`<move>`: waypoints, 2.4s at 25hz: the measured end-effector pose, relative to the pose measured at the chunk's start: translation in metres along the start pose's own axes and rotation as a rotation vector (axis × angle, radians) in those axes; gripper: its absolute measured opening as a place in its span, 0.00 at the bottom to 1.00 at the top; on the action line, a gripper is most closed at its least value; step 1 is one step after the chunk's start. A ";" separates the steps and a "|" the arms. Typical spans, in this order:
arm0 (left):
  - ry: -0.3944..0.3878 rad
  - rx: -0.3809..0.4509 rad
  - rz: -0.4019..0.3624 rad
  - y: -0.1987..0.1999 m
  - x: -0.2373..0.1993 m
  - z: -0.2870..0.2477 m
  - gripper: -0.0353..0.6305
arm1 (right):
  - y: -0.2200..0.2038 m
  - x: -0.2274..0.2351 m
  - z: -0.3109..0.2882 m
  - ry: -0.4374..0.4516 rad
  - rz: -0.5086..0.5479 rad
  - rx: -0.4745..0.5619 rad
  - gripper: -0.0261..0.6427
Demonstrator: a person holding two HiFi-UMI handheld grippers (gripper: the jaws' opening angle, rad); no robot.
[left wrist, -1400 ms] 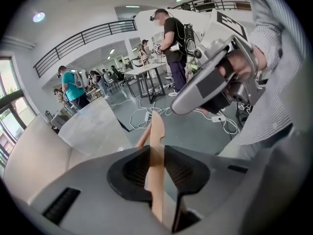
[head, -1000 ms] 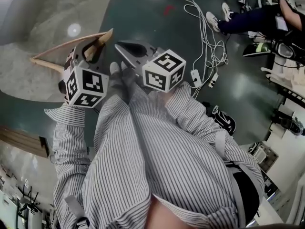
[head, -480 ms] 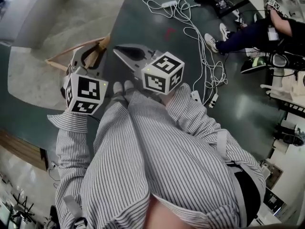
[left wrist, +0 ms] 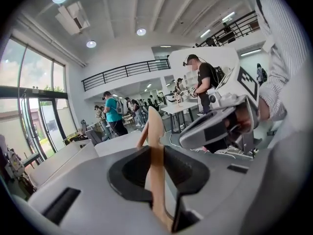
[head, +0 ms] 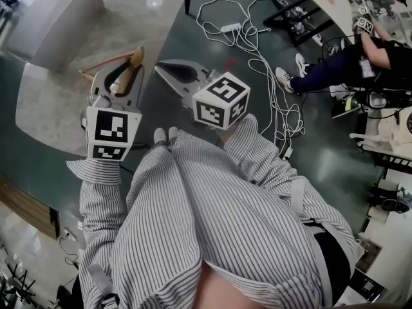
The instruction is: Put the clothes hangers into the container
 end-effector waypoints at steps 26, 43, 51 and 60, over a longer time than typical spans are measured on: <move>-0.003 0.342 0.107 0.040 0.001 0.044 0.19 | 0.042 0.006 0.002 0.062 0.159 0.093 0.06; 0.080 0.334 0.114 0.039 -0.007 0.038 0.19 | 0.023 0.025 -0.005 0.074 0.115 0.053 0.06; 0.138 0.330 0.126 0.062 -0.045 -0.010 0.19 | 0.051 0.079 -0.044 0.132 0.162 0.064 0.06; 0.126 0.357 0.224 0.108 -0.110 -0.030 0.19 | 0.117 0.124 -0.121 0.224 0.209 0.115 0.06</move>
Point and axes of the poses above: the fingertips, and each gripper's own axes: z backward along the fingers, x to its right, y out of its top, the point moved 10 cm from there along z, backward along the fingers, and after that the axes turned 11 degrees about z, right-handed, at the moved point
